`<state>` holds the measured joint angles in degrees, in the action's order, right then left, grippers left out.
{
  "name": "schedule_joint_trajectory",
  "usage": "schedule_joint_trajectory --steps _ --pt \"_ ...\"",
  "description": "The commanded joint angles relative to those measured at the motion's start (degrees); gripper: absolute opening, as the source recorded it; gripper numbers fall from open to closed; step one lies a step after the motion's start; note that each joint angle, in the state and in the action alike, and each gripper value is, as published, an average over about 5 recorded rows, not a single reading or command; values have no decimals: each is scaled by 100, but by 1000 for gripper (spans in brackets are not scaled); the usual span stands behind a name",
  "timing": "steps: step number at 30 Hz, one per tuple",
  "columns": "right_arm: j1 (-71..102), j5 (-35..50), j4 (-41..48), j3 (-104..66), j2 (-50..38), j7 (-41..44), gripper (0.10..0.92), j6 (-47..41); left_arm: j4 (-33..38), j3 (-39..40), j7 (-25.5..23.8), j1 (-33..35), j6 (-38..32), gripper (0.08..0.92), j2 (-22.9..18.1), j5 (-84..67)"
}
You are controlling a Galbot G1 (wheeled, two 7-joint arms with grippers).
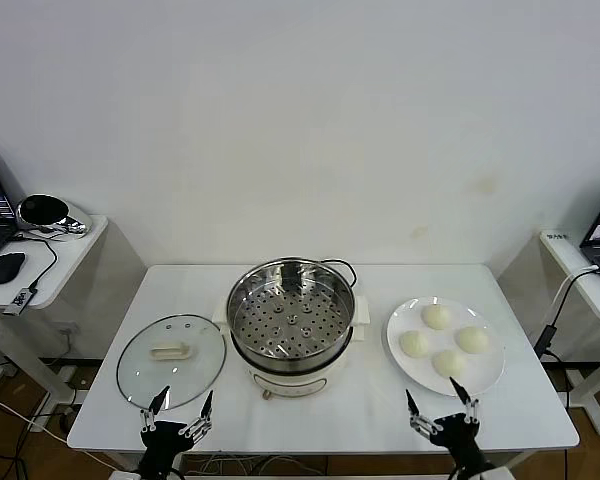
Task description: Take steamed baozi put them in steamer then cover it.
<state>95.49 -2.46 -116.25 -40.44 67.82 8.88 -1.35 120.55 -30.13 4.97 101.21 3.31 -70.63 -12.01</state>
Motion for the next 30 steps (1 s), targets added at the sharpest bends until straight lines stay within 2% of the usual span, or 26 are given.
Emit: schedule_joint_trajectory --steps 1,7,14,24,30 --pt "-910 -887 177 -546 -1785 631 823 -847 14 -35 -4 -116 -56 823 73 292" --pt "-1698 -960 660 -425 -3241 1664 823 -1420 15 -133 23 -189 -48 823 120 383" --pt "-3904 -1238 1721 1594 -4363 3001 823 -1459 -46 -220 74 -254 -50 823 115 606" --pt "-7216 -1140 3077 5045 -4437 4908 823 -1192 -71 -394 91 -241 -47 823 135 638" --pt "-8184 -1119 3790 6197 -4123 5300 823 -1132 13 -493 97 -224 -40 823 108 597"
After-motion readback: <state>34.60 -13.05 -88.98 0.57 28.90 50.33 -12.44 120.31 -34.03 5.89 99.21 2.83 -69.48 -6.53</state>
